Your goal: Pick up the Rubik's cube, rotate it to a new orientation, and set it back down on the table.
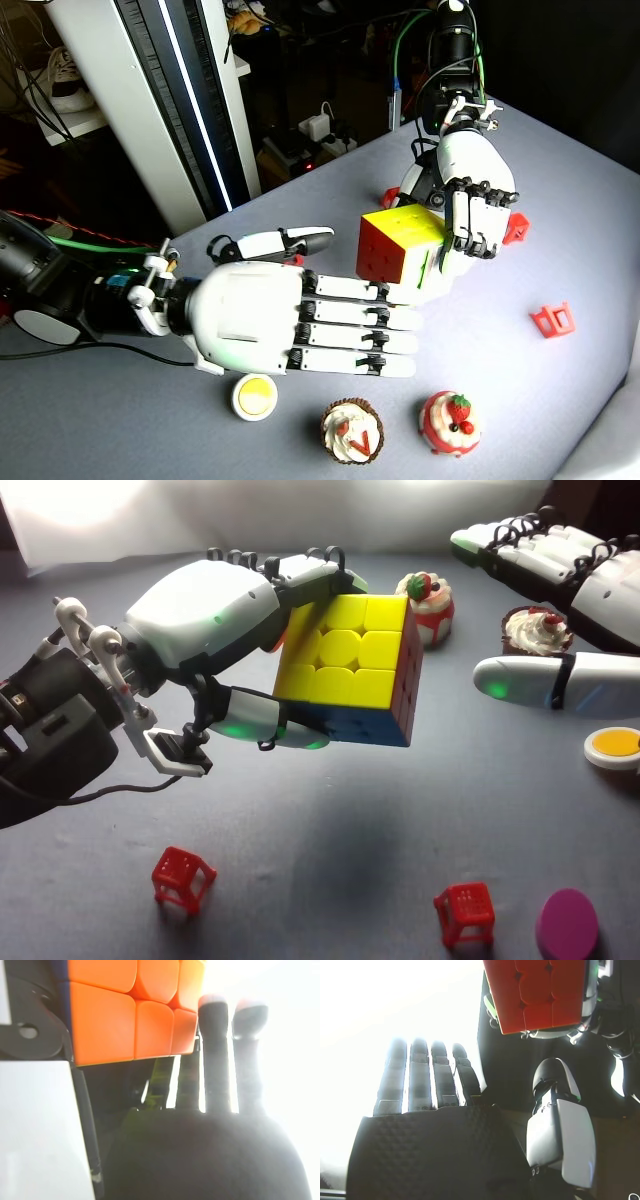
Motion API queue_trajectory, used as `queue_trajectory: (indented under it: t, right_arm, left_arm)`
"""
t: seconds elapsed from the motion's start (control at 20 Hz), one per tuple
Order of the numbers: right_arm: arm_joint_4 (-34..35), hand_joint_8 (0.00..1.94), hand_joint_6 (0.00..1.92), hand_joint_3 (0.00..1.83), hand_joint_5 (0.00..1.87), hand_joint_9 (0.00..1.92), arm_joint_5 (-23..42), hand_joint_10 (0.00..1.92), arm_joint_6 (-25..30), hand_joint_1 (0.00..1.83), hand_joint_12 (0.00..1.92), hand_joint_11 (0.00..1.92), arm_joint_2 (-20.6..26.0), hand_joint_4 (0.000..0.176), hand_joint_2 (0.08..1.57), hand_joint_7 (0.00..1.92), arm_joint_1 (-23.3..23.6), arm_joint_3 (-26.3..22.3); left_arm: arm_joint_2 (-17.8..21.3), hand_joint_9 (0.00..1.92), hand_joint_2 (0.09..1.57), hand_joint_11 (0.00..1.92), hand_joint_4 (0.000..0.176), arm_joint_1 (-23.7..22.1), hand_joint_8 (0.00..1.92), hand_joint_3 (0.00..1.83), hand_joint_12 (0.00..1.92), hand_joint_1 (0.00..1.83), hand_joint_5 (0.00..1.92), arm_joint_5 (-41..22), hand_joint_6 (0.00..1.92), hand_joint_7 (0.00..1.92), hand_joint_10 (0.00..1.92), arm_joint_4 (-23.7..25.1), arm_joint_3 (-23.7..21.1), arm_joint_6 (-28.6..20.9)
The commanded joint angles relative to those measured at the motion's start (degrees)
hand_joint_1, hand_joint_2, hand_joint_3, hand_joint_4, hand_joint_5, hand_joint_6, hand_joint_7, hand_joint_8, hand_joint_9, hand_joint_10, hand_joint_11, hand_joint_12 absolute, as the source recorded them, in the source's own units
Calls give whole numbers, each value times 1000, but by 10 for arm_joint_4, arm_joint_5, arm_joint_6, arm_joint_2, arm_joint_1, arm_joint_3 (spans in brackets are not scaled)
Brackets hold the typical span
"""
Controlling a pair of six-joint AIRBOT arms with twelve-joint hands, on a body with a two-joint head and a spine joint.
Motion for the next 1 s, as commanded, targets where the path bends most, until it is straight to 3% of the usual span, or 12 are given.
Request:
queue_trajectory:
  t: [0.0,0.65,0.85,0.95]
  right_arm:
    - [13,6,5,0,43,59,66,7,3,0,36,0,2,0,1084,70,9,4]
    - [-19,6,20,0,78,0,15,0,3,0,0,0,-37,0,1079,46,26,48]
    - [-33,20,18,1,134,113,0,38,3,0,0,0,-44,0,1106,185,29,57]
    - [-41,1,17,0,143,51,-4,10,3,0,0,0,-47,0,1083,98,33,60]
  left_arm:
    - [5,702,1236,705,0,-6,1509,31,1921,1153,748,-97,1327,745,1836,-7,-2,-10]
    - [6,685,1238,681,0,-6,1524,41,1921,1149,733,-98,1343,736,1828,-5,-2,-11]
    - [6,685,1237,681,0,-7,1524,43,1921,1149,732,-96,1343,736,1829,-3,-2,-11]
    - [5,685,1237,681,0,-7,1525,43,1921,1149,733,-94,1343,736,1829,-3,-2,-11]
